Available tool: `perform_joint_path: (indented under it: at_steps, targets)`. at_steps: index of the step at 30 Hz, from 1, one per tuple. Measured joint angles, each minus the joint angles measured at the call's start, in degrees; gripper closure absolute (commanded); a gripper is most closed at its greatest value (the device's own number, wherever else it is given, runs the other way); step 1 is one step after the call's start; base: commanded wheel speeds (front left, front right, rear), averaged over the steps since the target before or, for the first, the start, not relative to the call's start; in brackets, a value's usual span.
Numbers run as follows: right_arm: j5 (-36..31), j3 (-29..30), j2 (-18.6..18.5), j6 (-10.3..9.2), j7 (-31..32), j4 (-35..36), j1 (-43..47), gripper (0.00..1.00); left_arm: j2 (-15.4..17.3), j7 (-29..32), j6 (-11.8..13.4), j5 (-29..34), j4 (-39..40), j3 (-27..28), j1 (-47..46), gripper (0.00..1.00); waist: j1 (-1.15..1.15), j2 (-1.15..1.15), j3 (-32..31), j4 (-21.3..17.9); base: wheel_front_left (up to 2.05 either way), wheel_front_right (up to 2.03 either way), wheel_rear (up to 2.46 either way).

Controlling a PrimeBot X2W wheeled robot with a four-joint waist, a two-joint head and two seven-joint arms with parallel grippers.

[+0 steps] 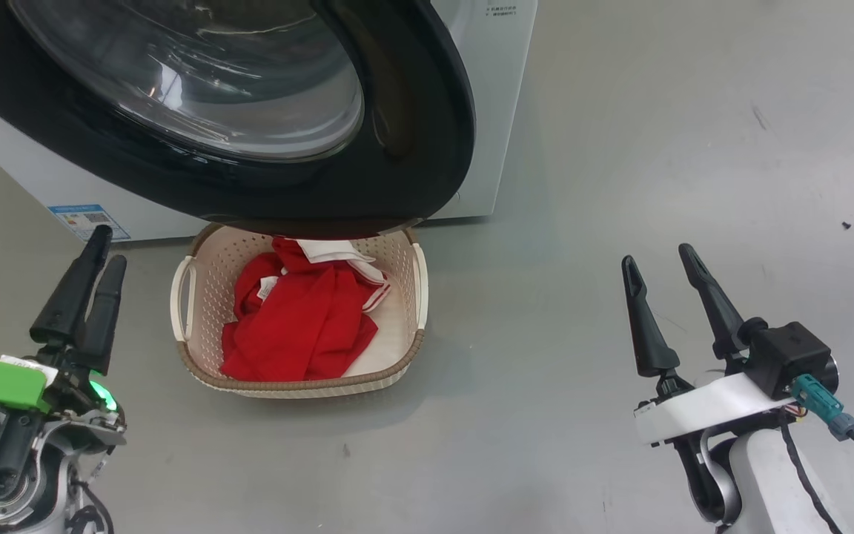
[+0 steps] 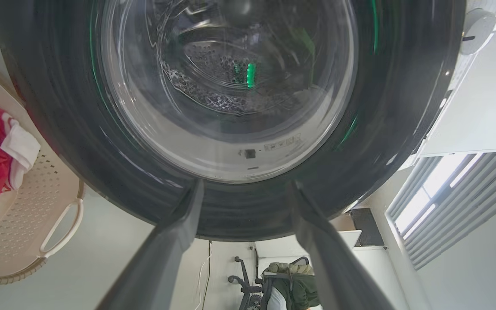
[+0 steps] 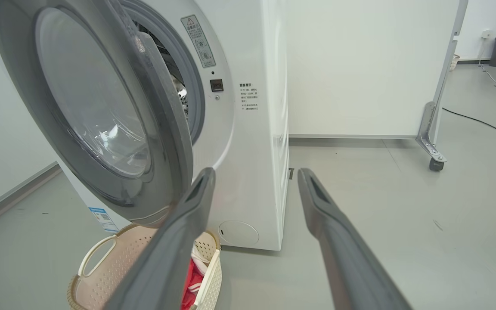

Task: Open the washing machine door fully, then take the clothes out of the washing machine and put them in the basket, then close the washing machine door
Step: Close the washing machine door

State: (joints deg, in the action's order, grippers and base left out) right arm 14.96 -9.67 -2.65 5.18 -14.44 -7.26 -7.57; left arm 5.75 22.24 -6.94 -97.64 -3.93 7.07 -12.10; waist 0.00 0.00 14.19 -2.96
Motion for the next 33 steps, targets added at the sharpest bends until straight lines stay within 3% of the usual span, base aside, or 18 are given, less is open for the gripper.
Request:
perform_joint_path:
  at_steps: [8,19,26,33]
  targets:
    - [-0.1,0.1,0.0,0.05,0.0,-0.8,1.3,0.00,-1.1,-8.6,0.0,11.4,5.6,0.4,5.0,0.00,0.00,0.00,-3.2,0.6,0.00,0.00,0.00]
    - [-0.6,0.7,0.1,0.05,0.0,-0.8,3.4,0.00,4.8,-23.0,0.0,39.3,13.3,-4.7,7.9,0.00,0.00,0.00,-6.6,1.0,0.00,0.00,0.00]
    - [-1.0,1.5,0.0,0.04,0.0,-0.4,3.6,0.00,7.9,-31.0,-0.2,57.7,13.7,-7.5,10.8,0.00,0.00,0.00,-8.4,1.3,0.00,0.00,0.00]
    - [-1.1,1.7,0.1,-0.03,0.0,-0.2,5.8,0.00,8.5,-33.0,5.1,68.7,11.7,-10.9,15.9,0.00,0.00,0.00,-9.9,1.3,0.00,0.00,0.00]
